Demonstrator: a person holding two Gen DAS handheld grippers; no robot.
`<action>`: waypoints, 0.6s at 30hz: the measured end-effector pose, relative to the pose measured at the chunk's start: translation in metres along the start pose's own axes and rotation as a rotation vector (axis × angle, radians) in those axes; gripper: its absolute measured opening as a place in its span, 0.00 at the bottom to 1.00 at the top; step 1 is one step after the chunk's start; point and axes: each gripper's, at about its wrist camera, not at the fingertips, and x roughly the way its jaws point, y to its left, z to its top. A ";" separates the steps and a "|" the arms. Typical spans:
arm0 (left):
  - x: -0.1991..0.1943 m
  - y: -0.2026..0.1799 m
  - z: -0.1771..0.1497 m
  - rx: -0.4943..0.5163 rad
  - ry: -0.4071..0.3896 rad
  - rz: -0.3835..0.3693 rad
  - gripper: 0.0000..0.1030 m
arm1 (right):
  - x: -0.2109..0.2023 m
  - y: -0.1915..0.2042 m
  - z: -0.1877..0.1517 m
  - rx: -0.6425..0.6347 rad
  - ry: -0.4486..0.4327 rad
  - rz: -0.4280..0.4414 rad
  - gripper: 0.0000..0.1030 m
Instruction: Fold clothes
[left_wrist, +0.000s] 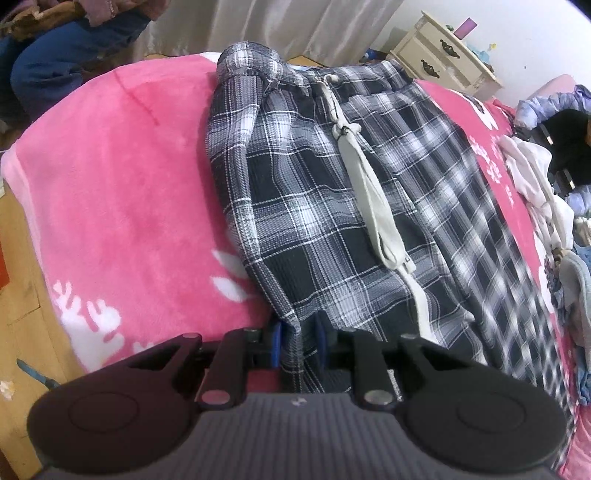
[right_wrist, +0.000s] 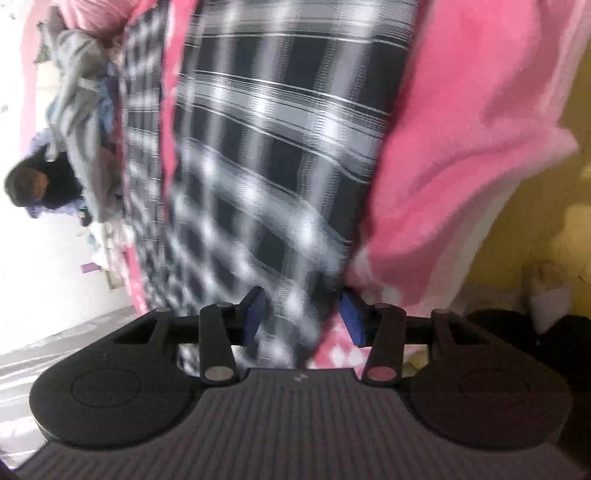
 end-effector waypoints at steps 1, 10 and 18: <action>0.000 0.001 0.000 -0.002 -0.001 -0.002 0.19 | 0.001 -0.001 0.000 0.012 -0.002 0.004 0.40; 0.000 0.005 -0.001 -0.013 -0.015 -0.027 0.19 | 0.000 -0.006 0.008 0.048 -0.069 0.032 0.22; -0.002 0.009 -0.001 -0.029 -0.018 -0.053 0.21 | -0.002 -0.005 0.015 0.025 -0.127 0.047 0.02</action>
